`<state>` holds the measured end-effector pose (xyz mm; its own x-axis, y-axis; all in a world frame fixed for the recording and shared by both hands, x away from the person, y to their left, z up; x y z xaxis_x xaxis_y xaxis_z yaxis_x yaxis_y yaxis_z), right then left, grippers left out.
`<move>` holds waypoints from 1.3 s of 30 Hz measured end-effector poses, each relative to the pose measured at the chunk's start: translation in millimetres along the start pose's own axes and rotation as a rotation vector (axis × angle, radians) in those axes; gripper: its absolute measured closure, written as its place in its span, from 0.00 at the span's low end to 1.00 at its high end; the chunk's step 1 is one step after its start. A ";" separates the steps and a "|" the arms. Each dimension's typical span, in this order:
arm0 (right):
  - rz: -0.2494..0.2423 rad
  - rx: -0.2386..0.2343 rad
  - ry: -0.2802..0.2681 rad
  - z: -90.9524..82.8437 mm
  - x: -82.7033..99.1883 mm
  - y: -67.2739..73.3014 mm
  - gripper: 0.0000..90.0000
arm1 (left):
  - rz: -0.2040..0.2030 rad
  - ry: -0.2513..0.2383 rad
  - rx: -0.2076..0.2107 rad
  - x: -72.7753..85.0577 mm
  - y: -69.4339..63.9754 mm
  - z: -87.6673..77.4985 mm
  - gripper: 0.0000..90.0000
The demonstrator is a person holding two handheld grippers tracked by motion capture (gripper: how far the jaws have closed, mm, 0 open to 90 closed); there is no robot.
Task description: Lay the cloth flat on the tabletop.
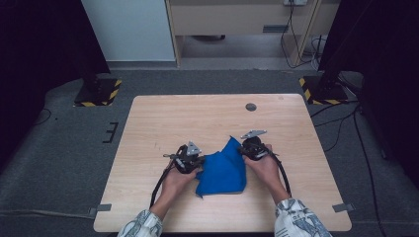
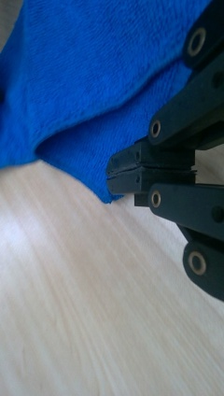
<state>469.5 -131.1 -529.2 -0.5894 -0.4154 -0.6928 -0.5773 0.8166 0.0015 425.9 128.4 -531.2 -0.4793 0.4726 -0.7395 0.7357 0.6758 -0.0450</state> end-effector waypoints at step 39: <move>0.138 0.036 -0.022 -30.4 16.5 -34.5 0.43 | -0.032 -0.002 -0.044 7.4 19.8 -4.5 0.98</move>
<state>462.5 -178.3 -518.8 -0.6493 -0.2898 -0.7032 -0.4709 0.8792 0.0724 434.8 147.8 -534.5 -0.5007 0.4493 -0.7398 0.6985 0.7145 -0.0388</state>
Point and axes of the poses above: each handheld gripper's, and its own axes: z roughly forward along the jaws, x roughly out of its underside, y roughly to its left, the point moved 1 cm from there along z, roughly forward along the jaws, and after that the axes turned 4 degrees about x, right-handed, at the moved point
